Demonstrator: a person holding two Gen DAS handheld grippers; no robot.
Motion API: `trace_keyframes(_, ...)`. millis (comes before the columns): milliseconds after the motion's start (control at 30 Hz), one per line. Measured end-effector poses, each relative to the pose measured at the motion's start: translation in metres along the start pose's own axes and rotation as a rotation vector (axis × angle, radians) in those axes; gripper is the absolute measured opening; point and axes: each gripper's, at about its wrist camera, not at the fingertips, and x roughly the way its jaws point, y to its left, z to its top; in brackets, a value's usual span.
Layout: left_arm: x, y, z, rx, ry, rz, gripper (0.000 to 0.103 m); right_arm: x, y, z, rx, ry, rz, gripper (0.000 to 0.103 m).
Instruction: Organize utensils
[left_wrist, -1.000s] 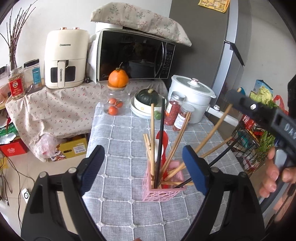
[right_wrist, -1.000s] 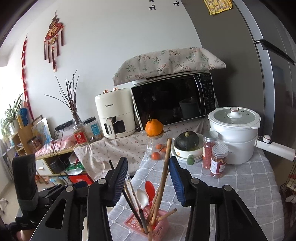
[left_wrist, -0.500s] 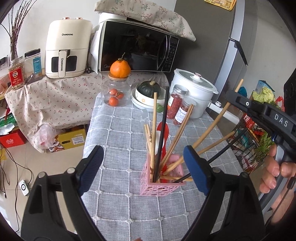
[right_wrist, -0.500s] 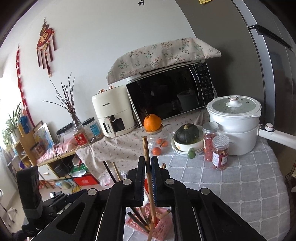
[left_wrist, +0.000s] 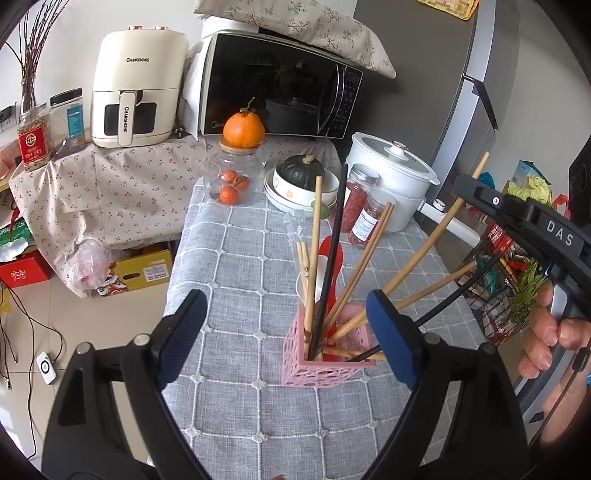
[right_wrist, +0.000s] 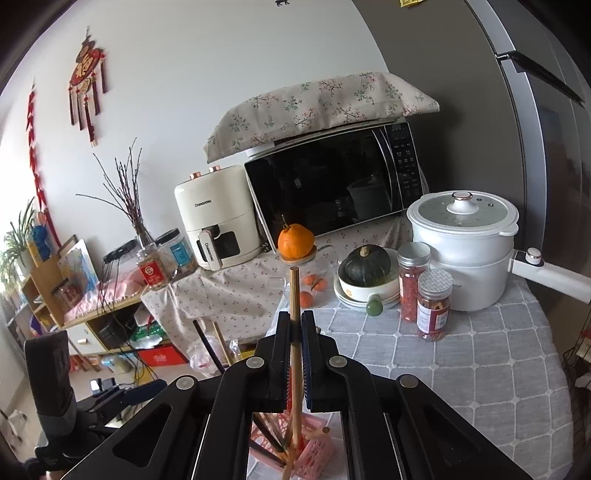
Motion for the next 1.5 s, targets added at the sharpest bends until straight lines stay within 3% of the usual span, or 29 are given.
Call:
trace_keyframes(300, 0.001, 0.002, 0.002, -0.014, 0.000, -0.004, 0.088, -0.011, 0.012, 0.009, -0.015, -0.097, 0.004, 0.005)
trace_keyframes(833, 0.000, 0.006, 0.003, -0.026, -0.003, -0.004, 0.088, -0.001, 0.020, 0.009, -0.019, -0.138, 0.012, 0.005)
trace_keyframes(1133, 0.000, 0.005, 0.002, -0.028, 0.000, 0.006, 0.088, 0.025, 0.014, -0.005, -0.006, -0.017, 0.021, 0.008)
trace_keyframes(1200, 0.000, 0.006, 0.002, -0.032, 0.004, 0.015, 0.088, 0.021, 0.010, -0.004, 0.014, -0.020, 0.025, 0.017)
trace_keyframes(1267, 0.000, 0.006, 0.002, -0.032, 0.010, 0.035, 0.090, 0.011, 0.006, 0.000, 0.029, -0.040, 0.022, 0.040)
trace_keyframes(1367, -0.002, 0.005, 0.000, -0.034, 0.016, 0.059, 0.099, -0.008, 0.001, 0.006, 0.043, -0.073, 0.000, 0.061)
trace_keyframes(1500, -0.010, -0.002, -0.003, -0.013, 0.023, 0.107, 0.102, -0.039, -0.002, 0.011, 0.023, -0.103, -0.086, 0.082)
